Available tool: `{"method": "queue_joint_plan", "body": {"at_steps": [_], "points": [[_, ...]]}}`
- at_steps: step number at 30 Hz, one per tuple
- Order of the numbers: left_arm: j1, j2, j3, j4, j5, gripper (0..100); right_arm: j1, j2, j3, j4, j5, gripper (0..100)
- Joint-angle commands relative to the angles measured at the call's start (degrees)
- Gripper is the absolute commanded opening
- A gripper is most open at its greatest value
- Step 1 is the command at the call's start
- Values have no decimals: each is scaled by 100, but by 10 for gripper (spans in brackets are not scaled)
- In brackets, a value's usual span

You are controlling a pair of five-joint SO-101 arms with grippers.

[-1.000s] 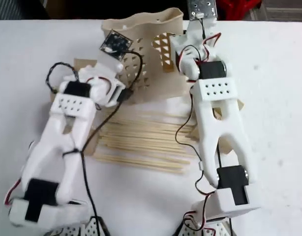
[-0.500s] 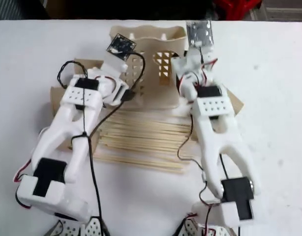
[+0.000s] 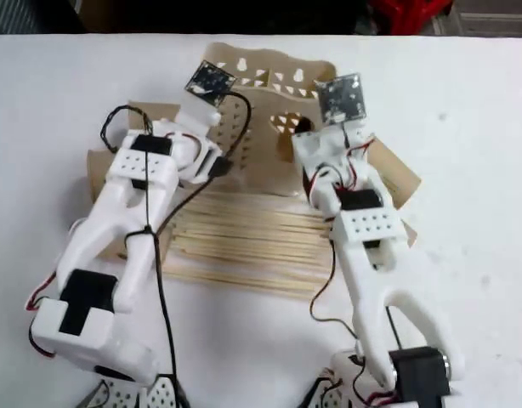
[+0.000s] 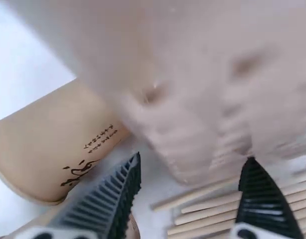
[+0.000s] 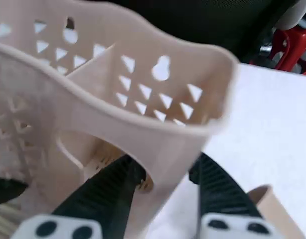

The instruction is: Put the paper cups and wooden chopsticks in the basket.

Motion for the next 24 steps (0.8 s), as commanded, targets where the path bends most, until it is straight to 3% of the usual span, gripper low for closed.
{"method": "queue_joint_plan", "body": {"at_steps": [1,9,17,24], "points": [[-22,-22,-273,132,70,313,-40,-163,141,330,18,165],[-57,-435,-255,765,70,313,-497,57,167,251,53,169],[-101,-1622,-510,1987,79,313,-400,268,167,198,53,170],[-453,-2378,-1714,2980,79,313,-382,277,167,198,53,170]]}}
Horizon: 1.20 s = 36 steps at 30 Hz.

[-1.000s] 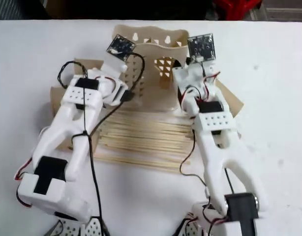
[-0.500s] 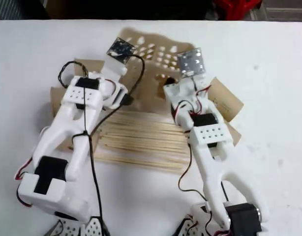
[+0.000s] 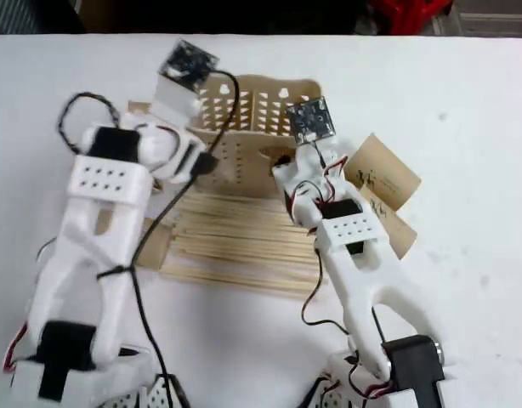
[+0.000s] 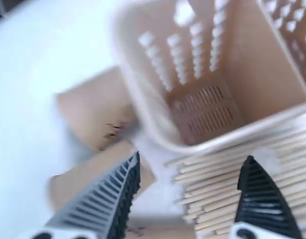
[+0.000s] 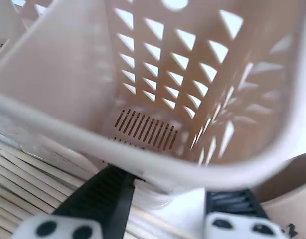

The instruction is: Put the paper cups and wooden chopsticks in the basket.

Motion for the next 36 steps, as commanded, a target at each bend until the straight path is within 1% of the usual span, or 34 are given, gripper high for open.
{"method": "queue_joint_plan", "body": {"at_steps": [1,3,5,8,11,13,16,21,23,27,31,36], "points": [[-330,-602,-1222,633,62,313,66,-13,-53,-66,44,170],[-409,-620,-1820,870,88,313,66,-13,-53,-66,44,170],[-426,-602,-2321,976,290,313,75,-48,-26,-66,44,170],[-312,-303,-2646,826,607,310,75,-57,-26,-66,44,170],[-251,497,-2804,510,791,309,75,-57,-26,-57,44,170],[-242,1156,-3033,440,870,309,75,-57,-18,-48,53,170],[-268,2105,-3534,484,949,309,75,-57,-18,-40,53,170],[-233,3196,-4273,765,993,305,66,-57,-18,-40,53,170],[-224,3547,-4492,809,1055,265,66,-57,-18,-40,53,168],[-215,4119,-4993,774,1064,129,66,-57,-18,-31,53,167],[-154,4541,-5512,774,1108,31,75,-75,-26,-66,62,166],[-110,4945,-6004,818,1407,22,101,-541,105,-31,62,170]]}}
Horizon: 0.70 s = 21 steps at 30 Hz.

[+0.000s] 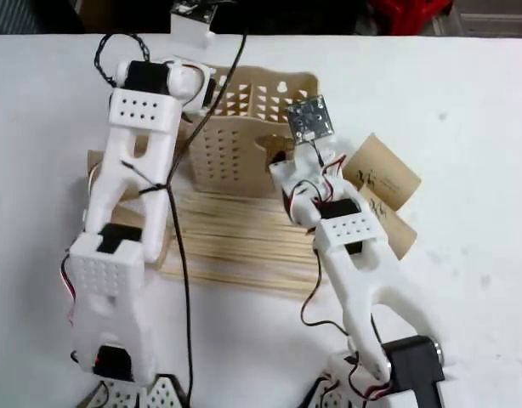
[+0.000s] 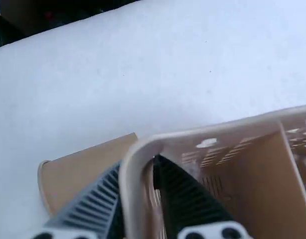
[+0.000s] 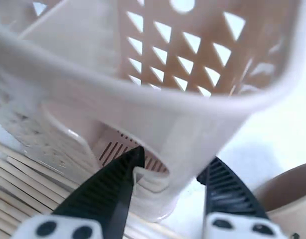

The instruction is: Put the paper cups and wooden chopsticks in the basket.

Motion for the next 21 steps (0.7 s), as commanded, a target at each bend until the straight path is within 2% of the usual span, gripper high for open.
{"method": "queue_joint_plan", "body": {"at_steps": [1,9,13,21], "points": [[-92,303,-466,53,229,22,127,-734,211,31,62,170],[-75,426,-598,53,237,22,127,-3108,1679,48,62,170],[-92,418,-615,35,360,22,92,-4092,2048,497,62,170],[-127,365,-624,-457,607,22,119,-4593,1758,462,70,170]]}}
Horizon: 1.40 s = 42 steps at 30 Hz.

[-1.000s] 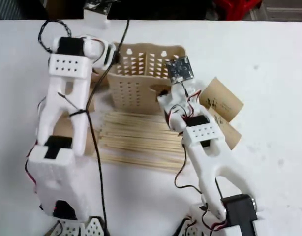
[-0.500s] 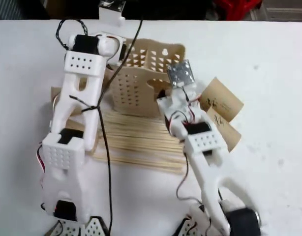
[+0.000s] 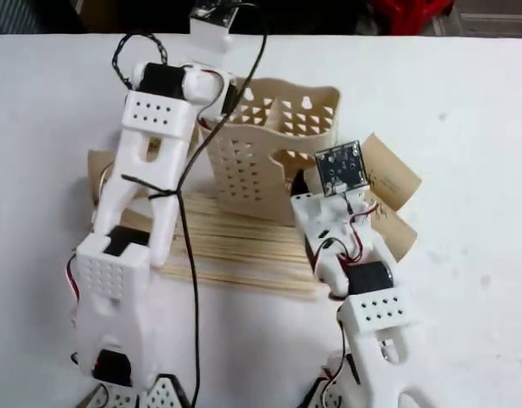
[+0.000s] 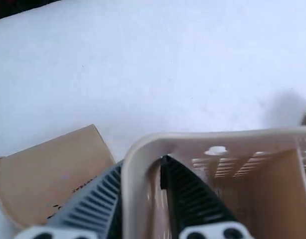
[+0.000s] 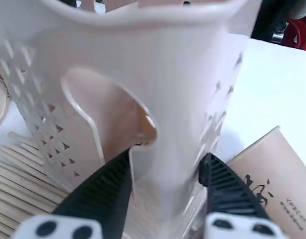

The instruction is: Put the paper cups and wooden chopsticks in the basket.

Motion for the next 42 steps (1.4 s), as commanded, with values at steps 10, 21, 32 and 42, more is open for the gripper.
{"method": "queue_joint_plan", "body": {"at_steps": [10,21,32,42], "points": [[-347,40,-598,-1196,615,21,-4,989,-1196,-1059,158,213],[-382,48,-703,-1213,404,21,-13,2888,-2435,-1288,141,208],[-347,4,-677,-352,431,21,189,2607,-2400,-382,176,208],[31,-22,-967,431,457,21,1314,1648,-2444,1235,809,210]]}}
